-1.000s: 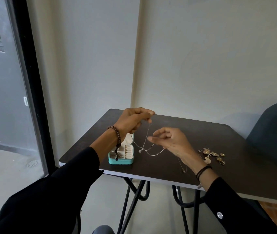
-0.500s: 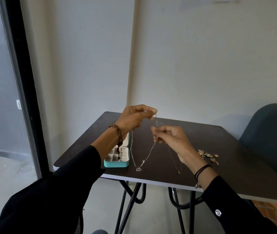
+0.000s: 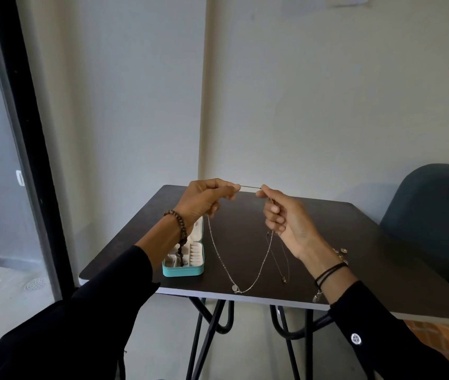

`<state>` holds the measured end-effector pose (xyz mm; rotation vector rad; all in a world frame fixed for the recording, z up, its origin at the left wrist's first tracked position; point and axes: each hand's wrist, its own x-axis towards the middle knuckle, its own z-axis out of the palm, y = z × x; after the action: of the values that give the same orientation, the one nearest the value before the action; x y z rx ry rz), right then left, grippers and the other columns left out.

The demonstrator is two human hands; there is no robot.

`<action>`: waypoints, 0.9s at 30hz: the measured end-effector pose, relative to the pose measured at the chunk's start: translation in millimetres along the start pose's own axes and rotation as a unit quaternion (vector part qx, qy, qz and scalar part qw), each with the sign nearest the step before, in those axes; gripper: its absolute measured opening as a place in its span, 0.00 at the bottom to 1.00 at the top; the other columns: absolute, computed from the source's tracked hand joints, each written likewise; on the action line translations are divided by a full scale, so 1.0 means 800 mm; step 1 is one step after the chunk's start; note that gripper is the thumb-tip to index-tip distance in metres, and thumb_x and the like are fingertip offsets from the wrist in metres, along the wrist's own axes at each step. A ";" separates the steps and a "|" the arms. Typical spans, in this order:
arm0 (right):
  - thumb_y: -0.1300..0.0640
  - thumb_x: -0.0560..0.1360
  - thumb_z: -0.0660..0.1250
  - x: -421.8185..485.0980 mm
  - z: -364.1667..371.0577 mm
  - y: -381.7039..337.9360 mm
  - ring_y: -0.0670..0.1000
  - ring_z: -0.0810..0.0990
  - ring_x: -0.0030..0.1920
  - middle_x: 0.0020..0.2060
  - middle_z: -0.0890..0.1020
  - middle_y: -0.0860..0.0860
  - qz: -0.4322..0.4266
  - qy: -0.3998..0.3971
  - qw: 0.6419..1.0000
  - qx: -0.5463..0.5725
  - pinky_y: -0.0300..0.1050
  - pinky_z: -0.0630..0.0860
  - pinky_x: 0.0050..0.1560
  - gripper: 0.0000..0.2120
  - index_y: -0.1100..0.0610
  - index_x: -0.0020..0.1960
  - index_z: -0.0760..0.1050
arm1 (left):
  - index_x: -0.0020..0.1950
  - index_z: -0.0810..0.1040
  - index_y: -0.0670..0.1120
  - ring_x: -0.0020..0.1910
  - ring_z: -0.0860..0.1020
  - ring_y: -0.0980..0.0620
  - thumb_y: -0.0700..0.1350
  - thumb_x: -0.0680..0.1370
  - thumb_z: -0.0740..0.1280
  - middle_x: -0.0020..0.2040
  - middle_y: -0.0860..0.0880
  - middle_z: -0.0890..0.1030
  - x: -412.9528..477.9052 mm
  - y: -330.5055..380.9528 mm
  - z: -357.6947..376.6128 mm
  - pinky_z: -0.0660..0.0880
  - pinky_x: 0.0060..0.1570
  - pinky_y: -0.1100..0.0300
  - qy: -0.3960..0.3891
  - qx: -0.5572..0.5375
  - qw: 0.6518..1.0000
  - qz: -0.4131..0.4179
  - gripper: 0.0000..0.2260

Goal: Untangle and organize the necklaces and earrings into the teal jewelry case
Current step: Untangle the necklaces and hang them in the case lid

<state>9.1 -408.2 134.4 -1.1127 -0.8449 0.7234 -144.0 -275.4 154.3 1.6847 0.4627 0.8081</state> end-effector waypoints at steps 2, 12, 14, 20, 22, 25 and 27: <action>0.53 0.81 0.66 -0.001 0.002 -0.004 0.45 0.61 0.27 0.29 0.68 0.47 0.002 -0.007 0.999 0.037 0.39 0.58 0.30 0.10 0.59 0.46 0.80 | 0.49 0.82 0.34 0.26 0.68 0.56 0.51 0.75 0.73 0.39 0.57 0.84 0.001 -0.003 0.002 0.68 0.29 0.66 -0.005 0.008 1.000 0.002 0.19; 0.55 0.81 0.67 0.007 0.009 -0.026 0.45 0.69 0.29 0.34 0.77 0.49 -0.022 -0.014 0.998 0.063 0.37 0.65 0.29 0.09 0.60 0.47 0.81 | 0.53 0.82 0.38 0.46 0.85 0.51 0.49 0.75 0.73 0.46 0.46 0.86 0.001 0.002 0.009 0.80 0.51 0.56 -0.021 -0.021 1.000 0.000 0.15; 0.55 0.80 0.68 0.010 0.008 -0.032 0.45 0.68 0.29 0.35 0.77 0.49 -0.031 -0.011 0.998 0.061 0.36 0.62 0.26 0.09 0.60 0.48 0.82 | 0.54 0.82 0.37 0.45 0.85 0.50 0.49 0.75 0.73 0.47 0.44 0.86 0.002 0.011 0.011 0.80 0.52 0.54 -0.014 -0.029 0.999 0.009 0.17; 0.52 0.80 0.69 0.016 0.001 -0.045 0.44 0.63 0.26 0.36 0.76 0.48 -0.058 0.007 0.998 0.033 0.37 0.53 0.24 0.10 0.59 0.52 0.83 | 0.53 0.82 0.38 0.37 0.82 0.51 0.51 0.75 0.74 0.42 0.48 0.86 0.009 0.032 0.018 0.82 0.46 0.56 0.002 -0.045 0.998 0.037 0.17; 0.52 0.80 0.69 0.016 -0.002 -0.049 0.44 0.62 0.26 0.36 0.76 0.48 -0.061 0.012 0.998 0.032 0.37 0.54 0.24 0.10 0.58 0.52 0.83 | 0.53 0.83 0.39 0.36 0.82 0.52 0.51 0.75 0.74 0.42 0.48 0.86 0.011 0.035 0.022 0.82 0.45 0.56 0.002 -0.045 0.998 0.042 0.16; 0.52 0.80 0.69 0.017 -0.007 -0.053 0.45 0.63 0.26 0.35 0.76 0.48 -0.065 0.017 0.997 0.037 0.37 0.55 0.23 0.10 0.58 0.52 0.83 | 0.53 0.83 0.40 0.37 0.82 0.52 0.51 0.75 0.74 0.42 0.49 0.86 0.014 0.038 0.028 0.82 0.46 0.55 0.000 -0.047 0.998 0.042 0.16; 0.52 0.80 0.69 0.018 -0.011 -0.055 0.45 0.63 0.26 0.36 0.76 0.48 -0.067 0.020 0.997 0.035 0.37 0.55 0.23 0.10 0.58 0.51 0.83 | 0.53 0.83 0.39 0.37 0.83 0.51 0.51 0.75 0.74 0.42 0.49 0.86 0.017 0.037 0.033 0.82 0.47 0.53 -0.004 -0.048 0.998 0.039 0.16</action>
<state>27.2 -412.5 177.4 -0.9944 -0.8444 0.6123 -119.3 -292.2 183.0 1.6250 0.3491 0.8656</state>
